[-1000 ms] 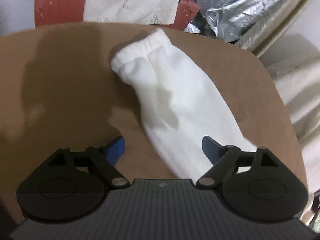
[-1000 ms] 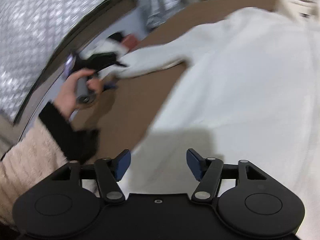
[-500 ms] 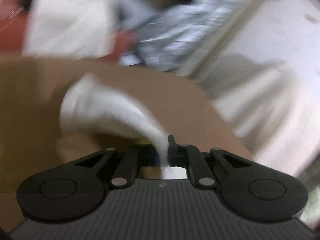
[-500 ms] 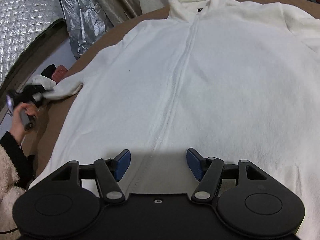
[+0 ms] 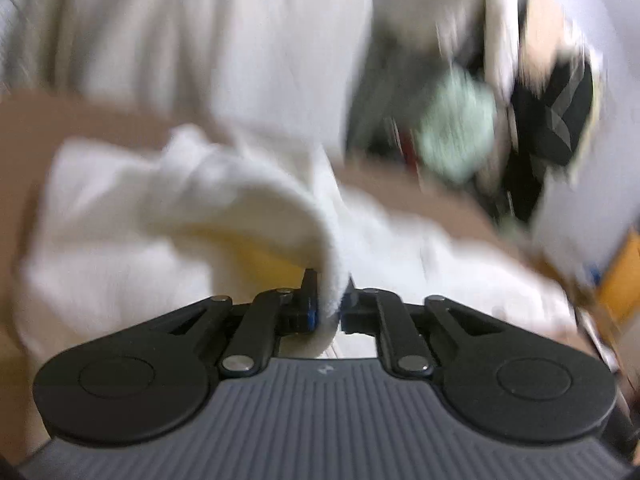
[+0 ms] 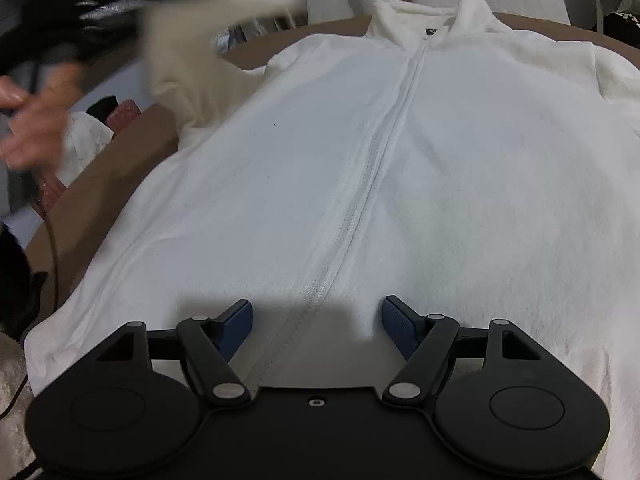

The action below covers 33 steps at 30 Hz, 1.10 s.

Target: Fold clothes

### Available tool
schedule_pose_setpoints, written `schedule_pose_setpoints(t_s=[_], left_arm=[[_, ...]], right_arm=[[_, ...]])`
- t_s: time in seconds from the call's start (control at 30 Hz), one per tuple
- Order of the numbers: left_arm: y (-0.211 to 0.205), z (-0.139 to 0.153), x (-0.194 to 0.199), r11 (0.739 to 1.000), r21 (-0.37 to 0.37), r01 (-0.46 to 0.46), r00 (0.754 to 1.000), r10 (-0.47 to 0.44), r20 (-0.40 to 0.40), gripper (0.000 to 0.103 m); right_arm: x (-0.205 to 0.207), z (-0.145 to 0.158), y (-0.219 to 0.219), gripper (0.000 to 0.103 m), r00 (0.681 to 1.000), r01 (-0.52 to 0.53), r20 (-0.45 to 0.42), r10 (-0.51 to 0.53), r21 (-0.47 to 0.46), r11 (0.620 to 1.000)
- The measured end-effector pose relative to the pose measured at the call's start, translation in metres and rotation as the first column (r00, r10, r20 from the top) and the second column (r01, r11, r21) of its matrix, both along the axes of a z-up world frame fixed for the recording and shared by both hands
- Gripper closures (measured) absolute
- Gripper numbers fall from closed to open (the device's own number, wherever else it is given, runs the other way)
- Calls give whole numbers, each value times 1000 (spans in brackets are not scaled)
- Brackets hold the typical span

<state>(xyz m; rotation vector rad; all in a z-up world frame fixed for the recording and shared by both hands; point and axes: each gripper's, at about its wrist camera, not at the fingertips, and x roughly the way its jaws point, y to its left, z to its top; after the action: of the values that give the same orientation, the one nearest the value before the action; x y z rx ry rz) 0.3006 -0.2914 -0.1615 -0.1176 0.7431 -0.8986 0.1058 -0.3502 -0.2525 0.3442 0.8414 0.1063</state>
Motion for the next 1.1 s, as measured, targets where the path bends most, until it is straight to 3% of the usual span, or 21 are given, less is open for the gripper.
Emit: schedule_pose_setpoints(t_s=[0.1, 0.23, 0.3, 0.43, 0.5, 0.63, 0.73, 0.87, 0.9, 0.97, 1.0, 1.03, 1.1], left_arm=[[-9, -25, -11, 993, 90, 73, 997, -71, -19, 90], [30, -14, -5, 995, 100, 12, 997, -20, 78, 69], [51, -8, 1, 995, 81, -57, 996, 50, 78, 69], [87, -4, 32, 985, -31, -171, 985, 170, -34, 65], [99, -9, 45, 972, -39, -231, 971, 228, -78, 61], [102, -40, 67, 938, 104, -330, 937, 339, -87, 61], [110, -56, 77, 925, 159, -346, 916, 370, -154, 61], [110, -57, 77, 924, 200, -326, 923, 357, -143, 61], [111, -58, 77, 923, 199, -330, 921, 360, -146, 61], [115, -59, 77, 922, 184, -342, 913, 372, -167, 61], [118, -59, 78, 923, 178, -342, 910, 373, -182, 61], [120, -59, 79, 923, 173, -343, 906, 373, -198, 61], [124, -59, 82, 925, 163, -344, 899, 374, -228, 59]], right_arm=[[-2, 1, -1, 26, 1000, -16, 14, 16, -2, 1000], [-3, 4, 1, 27, 998, -47, 27, 49, -39, 998], [0, 10, 1, 27, 999, -38, 29, 39, -43, 998], [15, 36, -4, 27, 994, 15, 107, -11, -40, 999], [25, 53, 0, 27, 986, 41, 164, -26, -94, 995], [55, 75, 25, 27, 973, 37, 227, 30, -284, 958], [90, 74, 46, 27, 975, -10, 196, 100, -416, 909], [143, 48, 56, 27, 984, -62, 112, 137, -505, 861], [157, 37, 46, 31, 992, -39, 83, 94, -504, 863], [168, 36, 25, 56, 996, 49, 88, -10, -446, 894], [165, 45, 15, 89, 990, 105, 130, -58, -385, 917], [163, 54, 5, 96, 980, 159, 169, -108, -321, 934], [136, 81, -9, 96, 931, 297, 298, -212, -274, 915]])
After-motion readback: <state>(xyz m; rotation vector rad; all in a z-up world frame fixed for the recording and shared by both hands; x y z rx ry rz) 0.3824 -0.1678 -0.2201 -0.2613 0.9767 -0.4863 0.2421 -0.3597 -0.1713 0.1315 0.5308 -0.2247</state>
